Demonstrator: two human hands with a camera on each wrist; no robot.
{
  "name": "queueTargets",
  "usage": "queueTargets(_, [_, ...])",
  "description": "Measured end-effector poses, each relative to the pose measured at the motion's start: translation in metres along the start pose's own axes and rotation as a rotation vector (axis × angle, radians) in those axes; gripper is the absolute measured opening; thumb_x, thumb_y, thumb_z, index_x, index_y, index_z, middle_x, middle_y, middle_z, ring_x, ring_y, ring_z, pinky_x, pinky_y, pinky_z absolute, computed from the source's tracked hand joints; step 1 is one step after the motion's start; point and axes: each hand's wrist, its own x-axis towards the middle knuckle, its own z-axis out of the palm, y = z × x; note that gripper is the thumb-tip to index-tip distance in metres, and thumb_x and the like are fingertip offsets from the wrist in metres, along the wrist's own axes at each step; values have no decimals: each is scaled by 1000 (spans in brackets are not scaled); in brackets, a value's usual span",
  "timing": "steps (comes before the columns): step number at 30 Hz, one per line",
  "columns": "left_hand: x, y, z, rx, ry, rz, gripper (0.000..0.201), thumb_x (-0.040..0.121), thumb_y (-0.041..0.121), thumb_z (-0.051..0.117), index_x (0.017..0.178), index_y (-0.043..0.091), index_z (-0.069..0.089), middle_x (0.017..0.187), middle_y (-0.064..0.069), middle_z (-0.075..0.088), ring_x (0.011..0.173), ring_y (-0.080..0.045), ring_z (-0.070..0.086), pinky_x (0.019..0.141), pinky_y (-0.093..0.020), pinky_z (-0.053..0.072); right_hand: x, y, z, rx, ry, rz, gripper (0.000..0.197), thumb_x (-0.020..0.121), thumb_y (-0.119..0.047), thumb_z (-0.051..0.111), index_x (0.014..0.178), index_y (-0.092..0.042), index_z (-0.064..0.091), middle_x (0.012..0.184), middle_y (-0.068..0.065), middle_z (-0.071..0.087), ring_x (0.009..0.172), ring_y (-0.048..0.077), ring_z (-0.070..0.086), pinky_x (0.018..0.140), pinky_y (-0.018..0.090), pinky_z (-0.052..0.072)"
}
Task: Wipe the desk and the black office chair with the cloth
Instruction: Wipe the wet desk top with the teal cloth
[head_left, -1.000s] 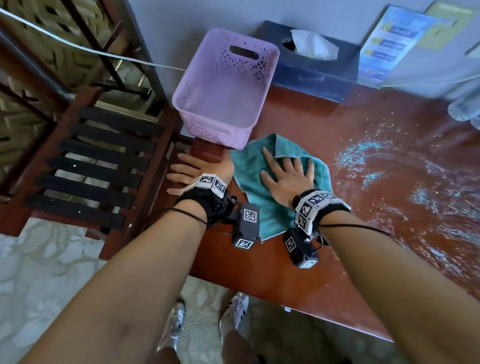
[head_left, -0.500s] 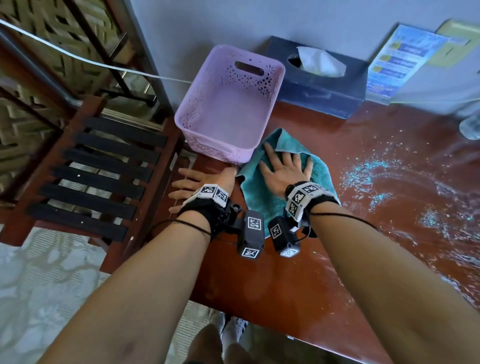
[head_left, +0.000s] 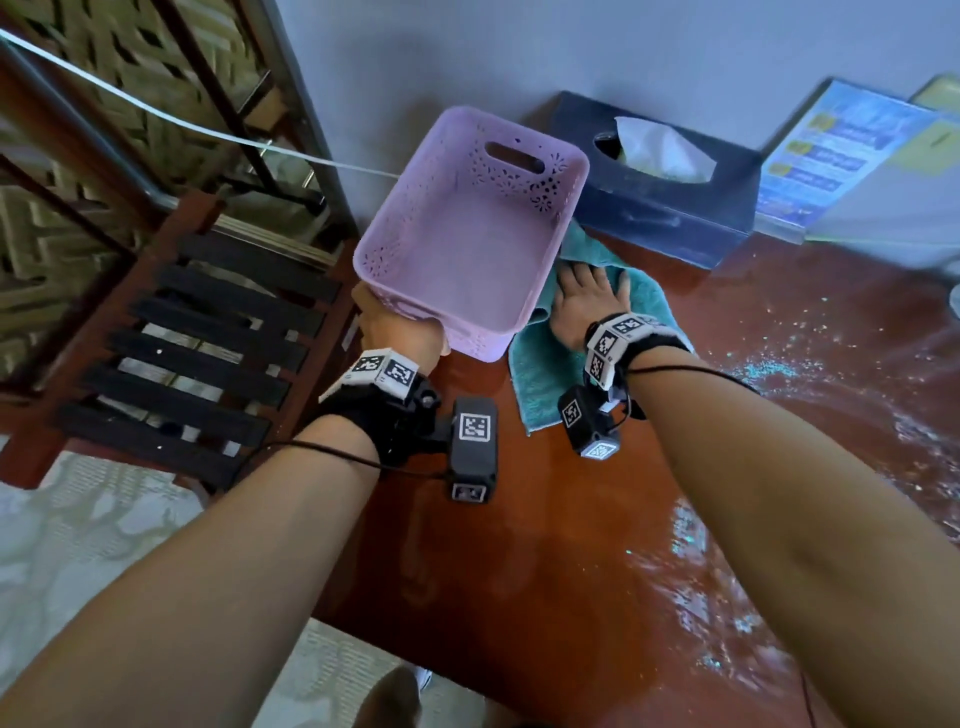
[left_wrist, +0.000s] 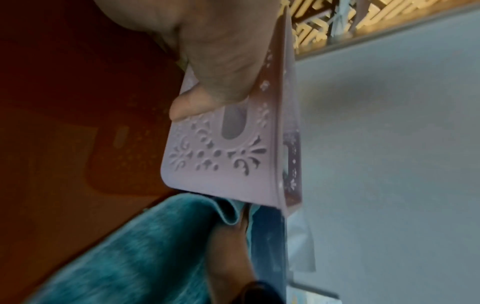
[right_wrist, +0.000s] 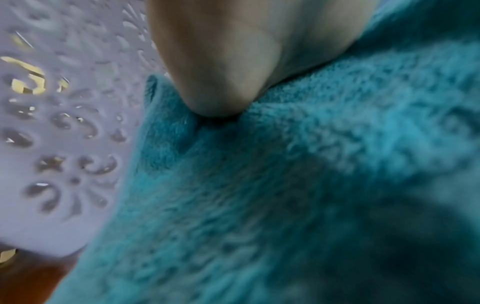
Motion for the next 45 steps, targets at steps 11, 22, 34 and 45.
queueTargets(11, [-26, -5, 26, 156, 163, -61, 101, 79, 19, 70, 153, 12, 2, 154, -16, 25, 141, -32, 29, 114, -48, 25, 16, 33, -12, 88, -6, 11, 55, 100, -33, 20, 153, -24, 13, 160, -1, 9, 147, 20, 4, 118, 52, -5])
queueTargets(22, [-67, -14, 89, 513, 431, -99, 77, 46, 32, 78, 109, -11, 66, 120, -28, 62, 112, -41, 61, 82, -57, 51, -33, 79, -7, 173, -4, 355, 62, 98, -42, 18, 153, -30, -7, 161, -1, -9, 148, 27, -7, 115, 55, -13])
queueTargets(34, [-79, -14, 86, 532, 175, -201, 86, 89, 46, 33, 150, -3, -3, 158, -22, -12, 146, -36, -13, 114, -55, -4, 8, 17, -10, 97, -100, -151, 63, 96, -34, 22, 154, -23, 1, 161, -9, -8, 148, 20, -5, 116, 51, -12])
queueTargets(45, [-79, -14, 75, 509, 98, -182, 82, 93, 42, 45, 153, 12, -3, 157, -20, -17, 145, -34, -20, 114, -54, -7, 0, 50, -12, 169, -40, 13, 60, 95, -55, 20, 151, -44, 1, 159, -19, -6, 148, 26, 0, 116, 50, -13])
